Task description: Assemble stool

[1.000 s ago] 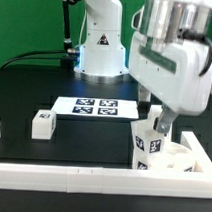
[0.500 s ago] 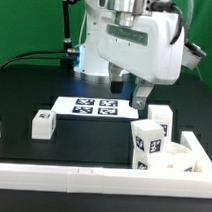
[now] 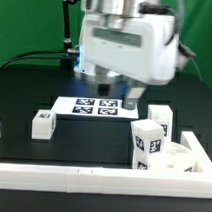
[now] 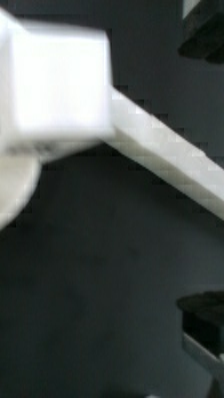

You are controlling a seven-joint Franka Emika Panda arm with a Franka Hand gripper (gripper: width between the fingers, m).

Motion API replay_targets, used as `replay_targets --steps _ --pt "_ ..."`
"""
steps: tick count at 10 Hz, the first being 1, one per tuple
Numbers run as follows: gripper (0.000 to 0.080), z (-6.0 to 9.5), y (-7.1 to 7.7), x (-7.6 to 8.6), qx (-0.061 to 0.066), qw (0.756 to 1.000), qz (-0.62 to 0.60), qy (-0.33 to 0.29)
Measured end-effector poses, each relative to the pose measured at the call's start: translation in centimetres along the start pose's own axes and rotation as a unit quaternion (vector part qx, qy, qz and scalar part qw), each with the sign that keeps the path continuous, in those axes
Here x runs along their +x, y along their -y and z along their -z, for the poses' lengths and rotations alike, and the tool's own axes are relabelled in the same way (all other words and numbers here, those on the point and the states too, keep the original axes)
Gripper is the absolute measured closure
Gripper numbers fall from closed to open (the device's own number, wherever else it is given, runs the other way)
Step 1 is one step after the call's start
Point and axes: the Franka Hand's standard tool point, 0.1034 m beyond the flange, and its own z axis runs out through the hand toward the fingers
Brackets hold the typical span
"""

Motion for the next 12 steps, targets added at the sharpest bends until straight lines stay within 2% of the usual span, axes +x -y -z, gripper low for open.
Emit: replay_targets --steps 1,2,3,4,5,6,10,11,12 --pt "0.0150 -0.8 -1.6 0.8 0.001 1.000 0.001 0.000" --pt "0.0150 -1.0 -2.7 1.6 0.003 0.998 0.058 0.006" --pt "0.0150 -1.0 -3.8 3.2 0.008 0.995 0.102 0.016" --pt "0.0150 -1.2 -5.0 3.7 0.005 0.989 0.142 0.043" --pt "0.0150 -1.2 -4.4 3.0 -0.002 0.985 0.164 0.046" --pt "0.0150 -0.9 -3.2 1.6 -0.002 0.980 0.195 0.040" --pt "0.0150 -1.2 -3.6 1.9 0.002 0.937 0.348 0.039" --pt "0.0150 -2.8 -5.4 2.8 0.005 0.905 0.424 0.041" --pt "0.0150 -4.3 -7.4 3.5 -0.005 0.879 0.474 0.054"
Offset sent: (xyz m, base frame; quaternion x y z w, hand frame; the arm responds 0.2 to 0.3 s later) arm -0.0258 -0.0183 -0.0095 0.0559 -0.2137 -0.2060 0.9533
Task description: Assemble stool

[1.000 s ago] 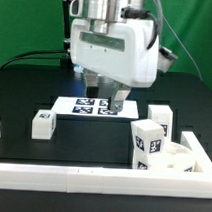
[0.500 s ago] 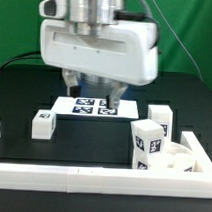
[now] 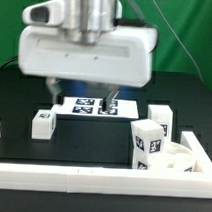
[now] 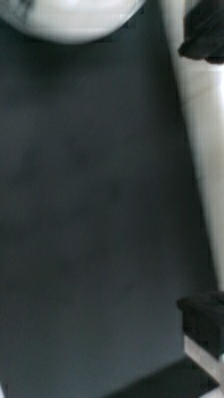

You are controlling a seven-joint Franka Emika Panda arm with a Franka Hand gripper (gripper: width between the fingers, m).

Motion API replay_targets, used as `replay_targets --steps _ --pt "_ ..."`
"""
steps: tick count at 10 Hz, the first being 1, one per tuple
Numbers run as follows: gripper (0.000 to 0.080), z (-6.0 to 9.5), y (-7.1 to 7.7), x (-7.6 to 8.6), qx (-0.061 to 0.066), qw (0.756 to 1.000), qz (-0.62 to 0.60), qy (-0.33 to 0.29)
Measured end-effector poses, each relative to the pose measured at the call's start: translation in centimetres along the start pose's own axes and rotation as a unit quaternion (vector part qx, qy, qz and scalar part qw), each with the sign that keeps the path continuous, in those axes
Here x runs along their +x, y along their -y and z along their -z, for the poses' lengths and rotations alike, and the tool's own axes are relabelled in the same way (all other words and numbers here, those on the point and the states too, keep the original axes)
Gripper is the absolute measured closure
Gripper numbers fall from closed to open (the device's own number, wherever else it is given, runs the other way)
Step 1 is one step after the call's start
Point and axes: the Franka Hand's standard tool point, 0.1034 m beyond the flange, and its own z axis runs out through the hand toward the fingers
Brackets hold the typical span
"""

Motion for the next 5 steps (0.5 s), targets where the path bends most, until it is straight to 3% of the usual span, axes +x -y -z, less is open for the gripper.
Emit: replay_targets --steps 1,3,5 --pt "0.0150 -0.6 -1.1 -0.7 0.003 0.999 0.039 0.018" --pt "0.0150 -1.1 -3.5 -1.5 -0.005 0.990 0.138 0.030" --pt "0.0150 -1.2 -4.0 -1.7 -0.007 0.988 0.153 0.036"
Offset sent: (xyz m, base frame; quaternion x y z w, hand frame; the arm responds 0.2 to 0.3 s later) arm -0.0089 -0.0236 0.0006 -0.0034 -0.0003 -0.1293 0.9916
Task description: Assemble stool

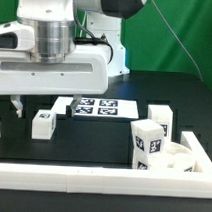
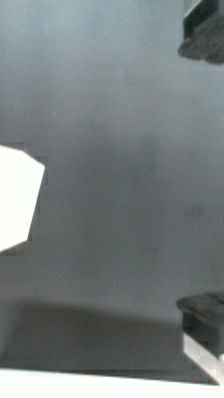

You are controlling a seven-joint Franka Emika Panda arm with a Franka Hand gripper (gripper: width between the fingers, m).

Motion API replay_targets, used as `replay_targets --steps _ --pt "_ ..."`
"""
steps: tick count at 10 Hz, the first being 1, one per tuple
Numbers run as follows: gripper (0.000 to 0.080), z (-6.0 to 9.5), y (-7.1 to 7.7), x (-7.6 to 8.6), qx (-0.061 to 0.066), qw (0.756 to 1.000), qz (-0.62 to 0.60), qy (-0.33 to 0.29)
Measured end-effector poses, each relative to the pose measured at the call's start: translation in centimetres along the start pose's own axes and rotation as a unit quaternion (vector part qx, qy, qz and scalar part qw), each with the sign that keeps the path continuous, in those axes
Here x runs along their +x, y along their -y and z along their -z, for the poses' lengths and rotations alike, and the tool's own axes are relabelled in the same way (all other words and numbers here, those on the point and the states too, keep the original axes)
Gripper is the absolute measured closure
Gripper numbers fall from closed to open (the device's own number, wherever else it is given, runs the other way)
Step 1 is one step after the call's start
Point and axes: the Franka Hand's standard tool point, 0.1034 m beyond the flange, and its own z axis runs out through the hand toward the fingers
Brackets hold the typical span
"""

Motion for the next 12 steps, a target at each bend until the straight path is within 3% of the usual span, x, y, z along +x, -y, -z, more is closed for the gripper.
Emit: replay_targets --steps 3,4,5,7,9,11,12 --pt "0.0150 -0.3 0.0 -0.5 0.005 1.000 -0.011 0.018" --pt "0.0150 -1.2 -0.3 -1.8 0.022 0.995 -0.041 0.086" --pt "0.0150 -1.3 -0.9 -2.0 0.027 0.988 -0.065 0.137" --pt "0.0150 -1.5 -0.8 -3.0 0.040 0.965 -0.096 0.241" --pt "0.0150 -1.7 -0.7 -3.0 0.045 0.953 -0.092 0.285" --pt "0.0150 -1.9 -0.5 -3.9 0.057 0.926 -0.099 0.359" --pt "0.0150 -2.2 -0.3 -4.9 0.072 0.900 -0.114 0.415"
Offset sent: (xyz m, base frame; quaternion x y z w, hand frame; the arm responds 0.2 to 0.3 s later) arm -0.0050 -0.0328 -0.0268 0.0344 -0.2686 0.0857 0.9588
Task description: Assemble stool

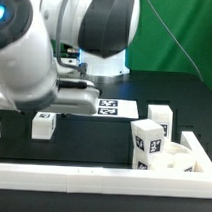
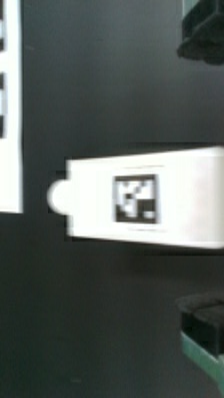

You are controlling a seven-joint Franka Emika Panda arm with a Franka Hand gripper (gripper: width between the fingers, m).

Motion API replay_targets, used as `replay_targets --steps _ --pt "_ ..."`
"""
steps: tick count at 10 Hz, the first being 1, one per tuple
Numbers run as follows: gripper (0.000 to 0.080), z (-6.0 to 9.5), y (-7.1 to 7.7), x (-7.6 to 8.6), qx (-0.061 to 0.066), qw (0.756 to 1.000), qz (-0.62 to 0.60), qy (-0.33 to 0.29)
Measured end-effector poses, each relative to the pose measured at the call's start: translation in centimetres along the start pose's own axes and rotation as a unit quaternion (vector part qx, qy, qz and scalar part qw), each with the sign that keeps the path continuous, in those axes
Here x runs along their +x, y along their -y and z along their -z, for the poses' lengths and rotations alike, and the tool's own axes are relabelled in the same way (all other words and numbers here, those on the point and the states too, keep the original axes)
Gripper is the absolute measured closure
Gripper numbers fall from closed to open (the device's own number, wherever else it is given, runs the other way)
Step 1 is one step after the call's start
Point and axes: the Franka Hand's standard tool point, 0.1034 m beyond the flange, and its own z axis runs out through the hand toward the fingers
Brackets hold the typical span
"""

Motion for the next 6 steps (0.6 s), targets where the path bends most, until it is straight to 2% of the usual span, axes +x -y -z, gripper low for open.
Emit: replay_targets --steps 1,2,3,5,6 --pt "0.0150 0.2 -0.1 0.5 0.000 1.000 0.001 0.001" --pt "0.0150 0.6 -0.1 0.1 0.004 1.000 0.001 -0.003" --pt "0.0150 0.6 -0.3 0.1 0.002 1.000 -0.001 -0.002" --pt "0.0150 0.4 -0.4 0.1 0.004 1.000 -0.001 0.000" --pt "0.0150 -0.5 -0.7 0.5 0.009 1.000 -0.006 0.009"
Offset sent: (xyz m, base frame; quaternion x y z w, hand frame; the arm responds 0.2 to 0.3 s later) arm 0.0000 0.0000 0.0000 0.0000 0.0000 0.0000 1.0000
